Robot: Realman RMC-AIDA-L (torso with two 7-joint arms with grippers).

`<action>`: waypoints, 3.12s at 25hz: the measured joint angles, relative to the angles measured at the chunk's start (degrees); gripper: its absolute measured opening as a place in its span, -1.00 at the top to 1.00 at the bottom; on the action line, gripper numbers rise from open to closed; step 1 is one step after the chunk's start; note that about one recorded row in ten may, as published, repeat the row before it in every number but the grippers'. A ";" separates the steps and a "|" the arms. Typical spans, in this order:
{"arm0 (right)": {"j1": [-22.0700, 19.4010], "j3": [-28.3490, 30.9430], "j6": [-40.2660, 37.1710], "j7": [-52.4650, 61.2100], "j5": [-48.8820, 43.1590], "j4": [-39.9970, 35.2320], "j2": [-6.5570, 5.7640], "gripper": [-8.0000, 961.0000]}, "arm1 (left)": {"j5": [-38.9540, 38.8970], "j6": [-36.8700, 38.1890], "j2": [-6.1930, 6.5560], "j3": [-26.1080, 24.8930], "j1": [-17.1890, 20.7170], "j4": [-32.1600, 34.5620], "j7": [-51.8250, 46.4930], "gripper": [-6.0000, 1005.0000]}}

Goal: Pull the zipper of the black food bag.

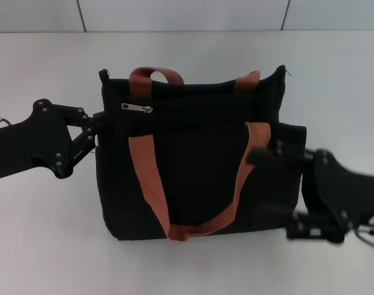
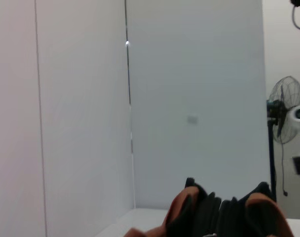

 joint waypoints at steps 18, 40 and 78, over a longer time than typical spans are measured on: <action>12.91 -1.00 10.41 50.71 2.26 -14.54 -0.28 -0.64 | -0.14 1.11 -1.25 -3.39 1.70 -0.42 8.20 0.93; 25.52 -1.46 13.44 66.83 -9.08 -20.13 -3.88 -0.53 | -0.84 0.22 -3.69 -5.39 3.10 -0.79 17.27 0.93; 40.52 -18.25 23.22 68.92 -27.34 -27.84 -0.17 0.05 | -1.55 4.10 -3.57 -5.56 3.33 -1.52 15.45 0.93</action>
